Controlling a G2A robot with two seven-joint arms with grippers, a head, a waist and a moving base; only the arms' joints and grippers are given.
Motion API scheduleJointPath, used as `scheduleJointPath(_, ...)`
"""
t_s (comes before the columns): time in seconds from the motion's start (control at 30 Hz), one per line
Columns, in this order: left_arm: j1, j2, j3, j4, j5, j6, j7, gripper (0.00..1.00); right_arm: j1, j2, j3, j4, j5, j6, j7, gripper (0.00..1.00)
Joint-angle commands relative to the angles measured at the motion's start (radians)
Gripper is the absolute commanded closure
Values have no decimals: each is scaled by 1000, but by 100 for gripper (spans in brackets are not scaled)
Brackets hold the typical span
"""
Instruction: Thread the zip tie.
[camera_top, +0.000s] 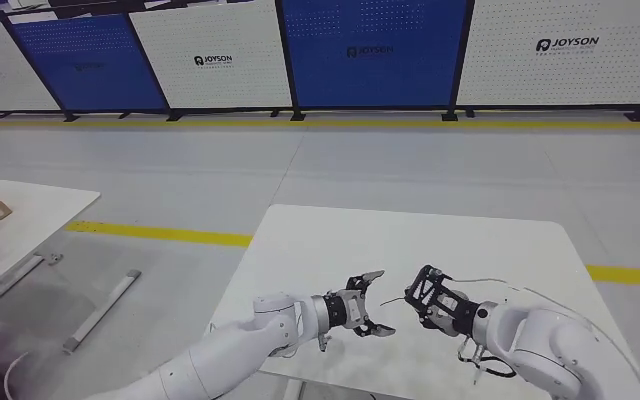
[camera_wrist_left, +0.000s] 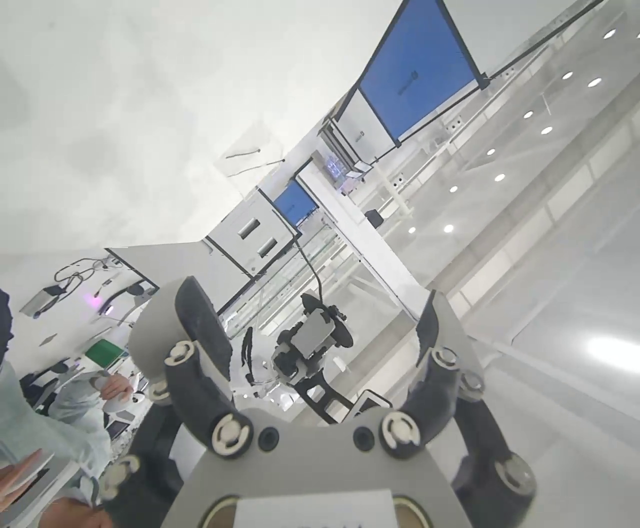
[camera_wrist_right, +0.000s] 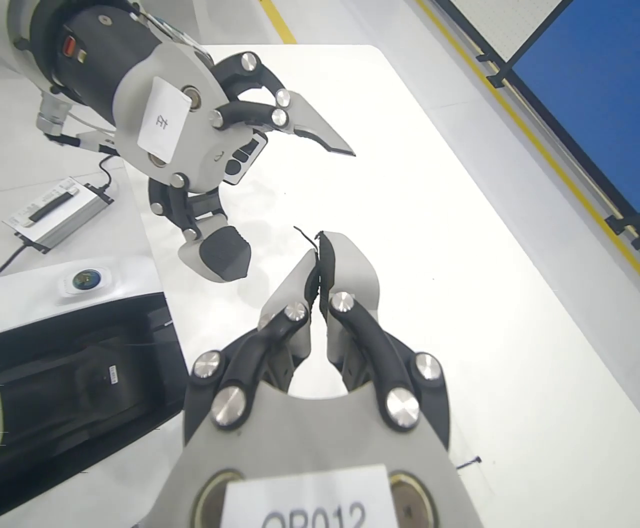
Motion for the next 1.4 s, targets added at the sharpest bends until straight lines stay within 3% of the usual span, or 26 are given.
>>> scheduleJointPath(0.0,0,-1,0,2,0,0,-1,0,3,1,-1,2,5,0,3,100)
scheduleJointPath(0.3,2,-11,2,2,12,-11,5,0,3,1,-1,2,5,0,3,100)
scheduleJointPath(0.33,0,-14,3,4,6,-5,7,47,3,1,-1,2,5,0,3,100)
scheduleJointPath(0.47,-5,-26,7,15,0,0,7,72,3,1,-1,2,5,0,3,100)
scheduleJointPath(0.53,-7,-31,8,24,0,0,4,76,3,1,-1,2,5,0,3,100)
scheduleJointPath(0.57,-10,-33,9,28,0,0,9,91,3,1,-1,2,5,0,3,100)
scheduleJointPath(0.63,-13,-37,15,35,0,0,11,91,3,1,-1,2,5,0,3,100)
scheduleJointPath(0.7,-14,-40,19,45,0,0,7,100,3,1,-1,2,5,0,3,100)
scheduleJointPath(0.97,-28,-51,29,75,0,0,8,100,3,1,-1,2,5,0,3,100)
scheduleJointPath(1.27,-37,-48,40,79,0,0,-5,100,3,1,-1,2,5,0,3,100)
scheduleJointPath(1.33,-37,-46,36,76,0,0,-5,100,-8,-1,4,8,8,1,-22,76)
scheduleJointPath(1.37,-36,-45,35,74,0,0,-5,100,-12,-1,8,11,10,0,-26,76)
